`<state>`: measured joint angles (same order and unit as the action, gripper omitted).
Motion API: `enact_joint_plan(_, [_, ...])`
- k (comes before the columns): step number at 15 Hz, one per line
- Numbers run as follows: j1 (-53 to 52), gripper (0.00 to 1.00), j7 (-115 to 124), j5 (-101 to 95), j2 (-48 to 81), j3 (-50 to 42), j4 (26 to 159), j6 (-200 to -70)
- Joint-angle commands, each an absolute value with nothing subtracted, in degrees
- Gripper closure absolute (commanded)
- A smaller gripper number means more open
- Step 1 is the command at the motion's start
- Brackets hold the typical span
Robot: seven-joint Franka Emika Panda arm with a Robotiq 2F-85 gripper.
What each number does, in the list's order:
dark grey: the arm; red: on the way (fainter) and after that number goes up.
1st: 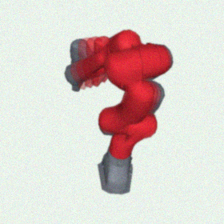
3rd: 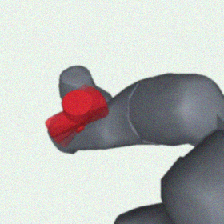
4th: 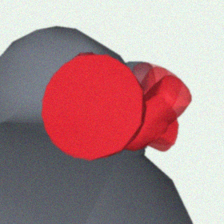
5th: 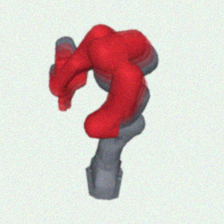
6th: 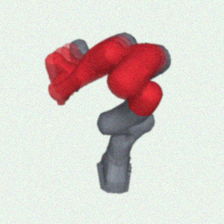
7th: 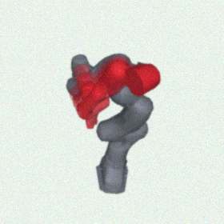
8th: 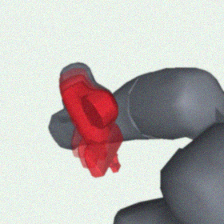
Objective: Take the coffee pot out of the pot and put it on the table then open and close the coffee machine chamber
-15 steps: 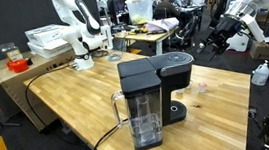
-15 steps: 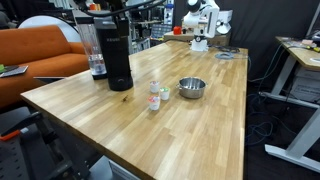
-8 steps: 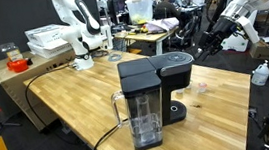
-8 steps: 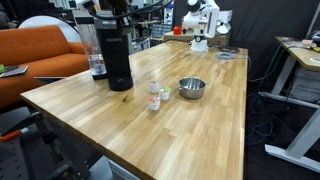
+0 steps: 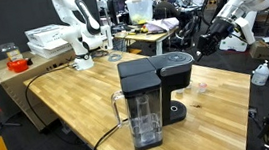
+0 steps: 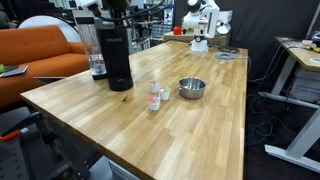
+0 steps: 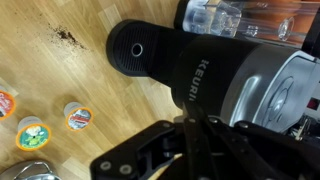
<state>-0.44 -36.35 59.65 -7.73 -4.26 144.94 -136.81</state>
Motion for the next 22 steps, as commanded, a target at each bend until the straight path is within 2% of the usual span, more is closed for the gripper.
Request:
enact_joint_plan(1, [-0.48,1.00,-39.34,61.25,-6.01,-3.83,143.04,-134.00])
enact_joint_plan(22, [-0.39,1.00,-40.37,66.25,-1.70,-2.24,137.74,-132.66])
